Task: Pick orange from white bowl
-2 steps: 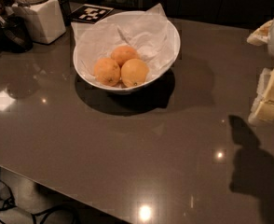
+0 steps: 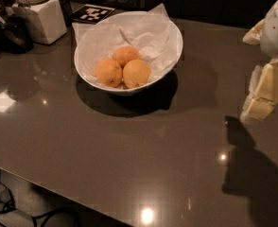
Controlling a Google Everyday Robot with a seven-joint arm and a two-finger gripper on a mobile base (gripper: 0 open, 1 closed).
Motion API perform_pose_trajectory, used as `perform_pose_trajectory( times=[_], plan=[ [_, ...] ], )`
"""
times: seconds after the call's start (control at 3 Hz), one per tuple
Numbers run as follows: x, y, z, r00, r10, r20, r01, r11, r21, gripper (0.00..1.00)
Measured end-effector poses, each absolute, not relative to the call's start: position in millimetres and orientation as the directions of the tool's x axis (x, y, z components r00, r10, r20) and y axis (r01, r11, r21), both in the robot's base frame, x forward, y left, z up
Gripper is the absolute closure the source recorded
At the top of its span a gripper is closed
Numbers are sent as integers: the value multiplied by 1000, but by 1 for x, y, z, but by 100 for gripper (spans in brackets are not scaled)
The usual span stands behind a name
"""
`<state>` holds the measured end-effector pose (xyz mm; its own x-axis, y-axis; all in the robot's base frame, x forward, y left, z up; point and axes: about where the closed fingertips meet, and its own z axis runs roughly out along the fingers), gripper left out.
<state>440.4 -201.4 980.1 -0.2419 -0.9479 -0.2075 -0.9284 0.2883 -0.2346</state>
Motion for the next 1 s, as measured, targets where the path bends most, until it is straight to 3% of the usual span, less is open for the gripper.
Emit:
perform_pose_trajectory(
  times=[0.67, 1.0],
  plan=[
    [462, -131, 981, -279, -952, -122, -940, 297, -167, 0],
    [468, -122, 984, -273, -952, -141, -936, 296, -188, 0]
  ],
)
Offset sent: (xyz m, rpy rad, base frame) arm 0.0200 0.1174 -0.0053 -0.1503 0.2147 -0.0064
